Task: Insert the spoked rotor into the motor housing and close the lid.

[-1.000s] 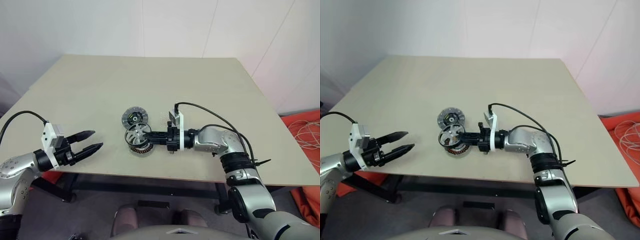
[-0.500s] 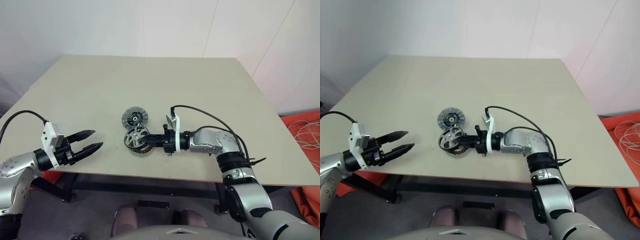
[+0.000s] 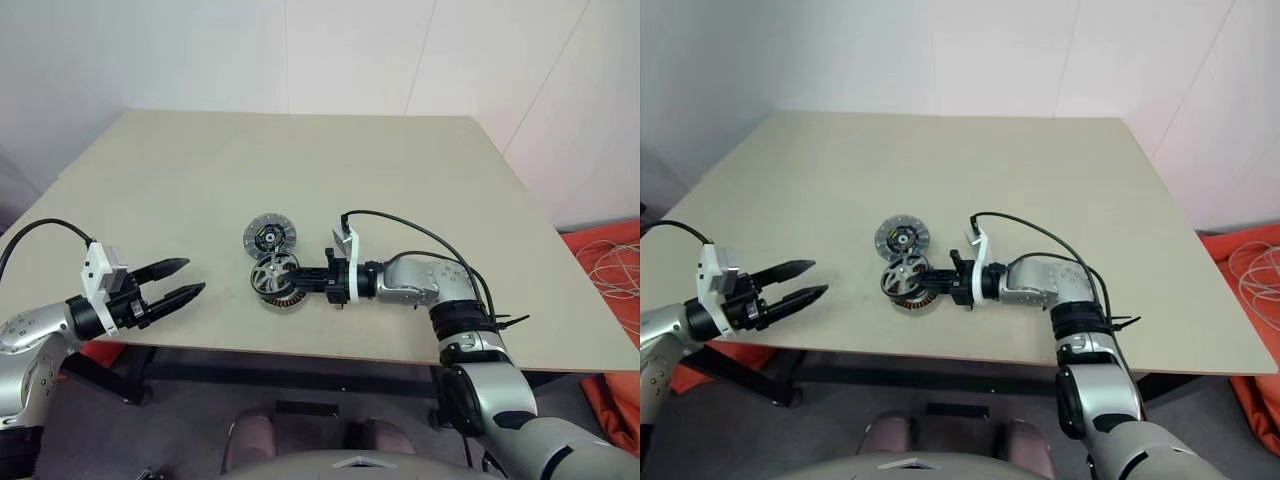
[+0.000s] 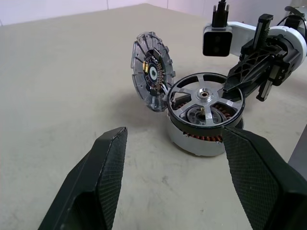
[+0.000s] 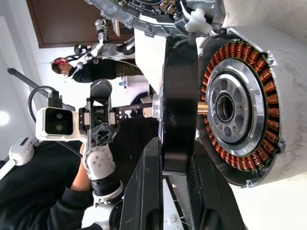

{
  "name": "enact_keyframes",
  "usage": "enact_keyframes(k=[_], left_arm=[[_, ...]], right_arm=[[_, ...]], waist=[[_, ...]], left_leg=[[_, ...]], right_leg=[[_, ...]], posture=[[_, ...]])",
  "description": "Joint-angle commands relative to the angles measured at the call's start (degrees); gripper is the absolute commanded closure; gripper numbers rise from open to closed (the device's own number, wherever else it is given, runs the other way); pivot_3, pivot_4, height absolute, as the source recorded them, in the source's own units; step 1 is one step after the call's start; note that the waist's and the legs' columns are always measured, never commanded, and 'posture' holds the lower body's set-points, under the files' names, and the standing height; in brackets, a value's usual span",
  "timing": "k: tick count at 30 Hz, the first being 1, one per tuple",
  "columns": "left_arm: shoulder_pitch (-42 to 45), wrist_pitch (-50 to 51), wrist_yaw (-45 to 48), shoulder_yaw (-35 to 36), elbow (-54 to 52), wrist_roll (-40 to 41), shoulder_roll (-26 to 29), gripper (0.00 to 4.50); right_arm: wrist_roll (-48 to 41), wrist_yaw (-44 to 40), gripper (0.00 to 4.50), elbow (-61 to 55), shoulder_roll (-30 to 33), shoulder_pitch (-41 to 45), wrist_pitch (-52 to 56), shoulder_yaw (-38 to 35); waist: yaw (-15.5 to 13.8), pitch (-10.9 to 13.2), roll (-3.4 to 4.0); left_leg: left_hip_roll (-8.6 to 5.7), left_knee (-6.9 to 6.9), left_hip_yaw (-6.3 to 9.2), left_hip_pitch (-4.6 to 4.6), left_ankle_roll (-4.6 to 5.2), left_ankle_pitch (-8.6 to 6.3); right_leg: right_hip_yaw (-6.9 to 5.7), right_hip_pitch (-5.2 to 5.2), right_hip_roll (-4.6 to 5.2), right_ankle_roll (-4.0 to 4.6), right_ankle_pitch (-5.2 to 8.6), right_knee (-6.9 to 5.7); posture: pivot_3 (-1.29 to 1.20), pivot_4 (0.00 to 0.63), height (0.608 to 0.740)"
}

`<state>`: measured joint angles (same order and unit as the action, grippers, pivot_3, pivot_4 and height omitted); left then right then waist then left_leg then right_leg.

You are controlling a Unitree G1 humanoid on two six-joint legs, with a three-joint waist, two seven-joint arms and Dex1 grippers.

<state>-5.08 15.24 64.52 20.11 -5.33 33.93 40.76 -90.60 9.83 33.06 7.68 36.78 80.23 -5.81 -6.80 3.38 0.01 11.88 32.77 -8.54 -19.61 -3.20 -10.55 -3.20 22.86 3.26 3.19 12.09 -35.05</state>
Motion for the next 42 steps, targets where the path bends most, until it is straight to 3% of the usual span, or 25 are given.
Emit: enact_keyframes(k=[1, 11, 23, 35, 42], left_arm=[[0.86, -1.08, -0.3, 1.64, -0.79, 0.48, 0.65, 1.16], [1.57, -1.49, -0.42, 0.92, -0.28, 0.28, 0.14, 1.16], [3.0, -1.53, -0.23, 0.09, 0.69, -0.14, -0.14, 1.16], [5.31, -2.34, 0.08, -2.0, 2.51, -0.98, -1.38, 1.16], [5.95, -2.57, 0.29, -2.5, 3.05, -1.17, -1.63, 1.16]], right_arm=[[1.44, -1.86, 4.16, -0.52, -0.44, 1.82, 1.13, -2.47], [6.08, -2.74, 4.16, -1.05, -1.2, 2.78, 3.5, -5.95], [9.3, -2.65, 0.04, -2.97, -3.47, 3.55, 6.12, -9.86], [1.65, 4.76, 0.01, -9.21, -2.52, 4.19, 9.13, -12.23], [-1.09, 5.83, 0.01, -13.02, 3.05, 3.13, 10.99, -10.49]], waist=[[-0.01, 0.0, 0.0], [-0.01, 0.0, 0.0], [-0.08, 0.0, 0.0], [-0.22, 0.0, 0.0], [-0.26, 0.0, 0.0]], left_leg=[[0.0, 0.01, 0.0, 0.0, 0.0, 0.0], [0.0, 0.02, 0.0, 0.07, -0.03, 0.02], [0.0, 0.03, -0.01, 0.15, -0.06, 0.03], [-0.01, 0.04, 0.0, 0.19, -0.13, 0.07], [-0.03, 0.04, 0.0, 0.12, -0.14, 0.09]], right_leg=[[0.0, 0.0, 0.0, 0.0, 0.0, -0.01], [0.02, 0.0, 0.0, 0.0, 0.0, -0.15], [0.04, -0.01, 0.0, 0.01, 0.0, -0.24], [0.06, 0.0, 0.01, 0.0, 0.0, -0.32], [0.06, 0.05, 0.01, 0.0, 0.0, -0.34]], posture=[[0.0, 0.0, 0.74], [0.0, 0.0, 0.74], [0.0, 0.0, 0.74], [0.0, 0.0, 0.74], [0.0, 0.0, 0.74]])
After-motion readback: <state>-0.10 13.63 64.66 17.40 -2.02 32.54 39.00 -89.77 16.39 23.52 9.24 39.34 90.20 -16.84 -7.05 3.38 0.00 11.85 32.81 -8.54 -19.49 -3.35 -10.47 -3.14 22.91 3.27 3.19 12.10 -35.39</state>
